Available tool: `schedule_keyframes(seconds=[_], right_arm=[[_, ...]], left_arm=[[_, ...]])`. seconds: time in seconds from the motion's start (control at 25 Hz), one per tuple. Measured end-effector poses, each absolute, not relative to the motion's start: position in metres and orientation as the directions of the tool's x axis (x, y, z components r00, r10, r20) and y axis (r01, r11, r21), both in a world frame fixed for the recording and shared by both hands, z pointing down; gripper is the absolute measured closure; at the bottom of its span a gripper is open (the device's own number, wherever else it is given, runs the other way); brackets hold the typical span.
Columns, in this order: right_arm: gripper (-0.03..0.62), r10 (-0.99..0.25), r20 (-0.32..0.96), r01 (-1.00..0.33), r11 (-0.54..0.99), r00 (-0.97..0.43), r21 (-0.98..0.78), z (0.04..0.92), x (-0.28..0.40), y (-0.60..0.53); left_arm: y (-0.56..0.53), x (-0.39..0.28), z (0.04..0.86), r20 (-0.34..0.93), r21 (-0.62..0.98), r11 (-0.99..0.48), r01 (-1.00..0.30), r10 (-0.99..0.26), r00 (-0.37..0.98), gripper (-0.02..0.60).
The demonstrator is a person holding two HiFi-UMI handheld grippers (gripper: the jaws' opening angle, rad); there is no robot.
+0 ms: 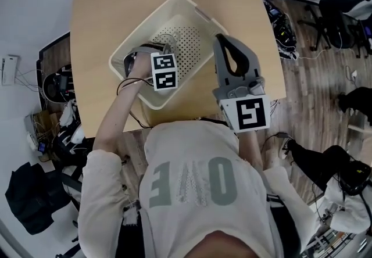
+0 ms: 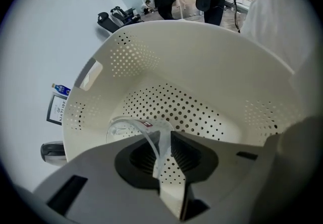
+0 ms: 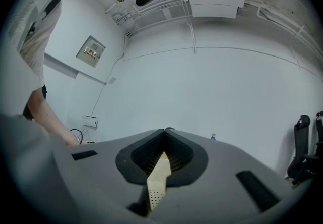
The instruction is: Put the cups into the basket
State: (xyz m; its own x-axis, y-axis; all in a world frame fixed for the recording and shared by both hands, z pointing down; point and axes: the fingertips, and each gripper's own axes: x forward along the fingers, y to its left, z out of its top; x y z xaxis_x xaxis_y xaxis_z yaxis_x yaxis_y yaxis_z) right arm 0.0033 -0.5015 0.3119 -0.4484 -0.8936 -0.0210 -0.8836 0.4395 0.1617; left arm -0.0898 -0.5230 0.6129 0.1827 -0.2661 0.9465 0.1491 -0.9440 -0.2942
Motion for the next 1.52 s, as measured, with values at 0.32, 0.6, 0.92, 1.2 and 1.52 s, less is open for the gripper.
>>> schedule_keyframes(seconds=[0.32, 0.6, 0.92, 1.2, 1.52], right_arm=[[0.597, -0.901, -0.032, -0.892, 0.423, -0.433, 0.157, 0.309, 0.005, -0.499], [0.597, -0.886, -0.030, -0.877, 0.454, -0.464, 0.160, 0.306, -0.006, -0.495], [0.597, -0.856, -0.078, -0.849, 0.488, -0.511, 0.203, 0.295, -0.024, -0.504], [0.597, -0.837, -0.131, -0.845, 0.510, -0.531, 0.162, 0.282, -0.045, -0.507], [0.597, -0.867, -0.164, -0.880, 0.475, -0.471, 0.011, 0.283, -0.043, -0.513]], left_arm=[[-0.526, -0.076, 0.605, 0.912, -0.361, -0.926, 0.115, -0.325, 0.249, 0.472], [-0.530, -0.073, 0.572, 0.858, -0.380, -0.925, -0.019, -0.361, 0.365, 0.420], [-0.547, -0.077, 0.428, 0.471, -0.287, -0.815, -0.503, -0.577, 0.667, 0.549], [-0.540, -0.154, 0.275, -0.238, 0.084, -0.509, -0.857, -0.845, 0.479, 0.574], [-0.500, -0.187, 0.257, -0.391, 0.108, -0.245, -0.963, -0.901, 0.186, 0.574]])
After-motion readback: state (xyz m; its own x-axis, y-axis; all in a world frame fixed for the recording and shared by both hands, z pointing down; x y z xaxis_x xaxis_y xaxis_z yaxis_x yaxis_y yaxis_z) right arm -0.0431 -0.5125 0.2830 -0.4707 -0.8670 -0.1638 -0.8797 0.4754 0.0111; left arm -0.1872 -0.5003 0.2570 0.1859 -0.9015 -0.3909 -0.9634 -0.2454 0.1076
